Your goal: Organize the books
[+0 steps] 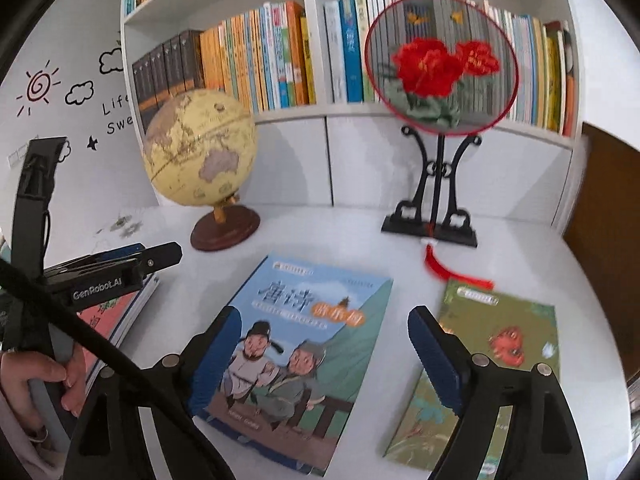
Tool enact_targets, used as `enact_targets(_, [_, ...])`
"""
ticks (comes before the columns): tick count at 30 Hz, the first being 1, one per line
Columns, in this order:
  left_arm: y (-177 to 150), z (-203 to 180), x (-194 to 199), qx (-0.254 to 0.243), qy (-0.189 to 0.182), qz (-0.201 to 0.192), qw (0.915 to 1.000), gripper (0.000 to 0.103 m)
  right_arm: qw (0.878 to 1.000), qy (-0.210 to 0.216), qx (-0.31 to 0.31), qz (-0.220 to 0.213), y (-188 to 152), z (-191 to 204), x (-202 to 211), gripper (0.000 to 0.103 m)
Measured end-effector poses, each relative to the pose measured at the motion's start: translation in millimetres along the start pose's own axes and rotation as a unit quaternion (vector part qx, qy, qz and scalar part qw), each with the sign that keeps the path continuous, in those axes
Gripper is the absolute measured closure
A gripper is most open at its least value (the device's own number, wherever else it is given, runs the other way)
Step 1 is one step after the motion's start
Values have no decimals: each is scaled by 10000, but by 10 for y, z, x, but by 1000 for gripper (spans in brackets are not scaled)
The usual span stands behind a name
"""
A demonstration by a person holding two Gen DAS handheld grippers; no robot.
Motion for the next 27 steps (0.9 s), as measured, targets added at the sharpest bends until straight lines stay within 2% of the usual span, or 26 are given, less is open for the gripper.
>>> enact_targets(2, [16,-20,85,48,-148,-260,9995,36,9998,-19,-38,-180,25,-15,74,18])
enact_targets(3, [21,-22,147,110,-262,-456,9986,31,9993,18,-101,-361,32,-24,139,17])
enact_targets(6, [38,-38,234,144,-346,-684,9970,27,9960,237,-256,-828,30,-59,289,14])
enact_targets(8, [52,-74,245,49,-355,-633,9974,27,9931,407,-291,-1063,54,-71,360,12])
enact_targets(11, [39,-95,246,-85,-313,-548,9980,26,9926,228,-261,-1166,102,-38,427,10])
enact_targets(13, [10,-102,207,-157,-305,-377,9987,21,9928,157,-243,-1159,111,-19,439,9])
enact_targets(15, [-51,-101,112,-215,-349,-34,9992,19,9936,93,-305,-1083,106,-7,405,7])
enact_targets(17, [-103,-99,15,-267,-334,327,9985,19,9959,42,-505,-746,98,-39,284,6])
enact_targets(19, [-142,-82,-53,-277,-323,528,9977,19,9960,185,-776,-410,74,-105,167,6])
enact_targets(22, [-197,-42,-179,-179,-403,822,9956,19,9896,438,-1369,-76,-3,-237,-1,6])
enact_targets(25, [-238,-15,-342,-6,-589,1231,9907,19,9844,525,-1679,35,-115,-334,-102,6])
enact_targets(27, [-258,0,-402,113,-630,1345,9888,19,9809,483,-1875,194,-189,-401,-190,6])
Point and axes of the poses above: each gripper's, at about its wrist camera, not at the fingertips, and x roughly against the way its jaws point, z to its left, y to its top, the point moved 1 cm from there along -x, roughly the way its jaws point, and after that the axes turned 8 degrees about y, right-handed, at the moved point
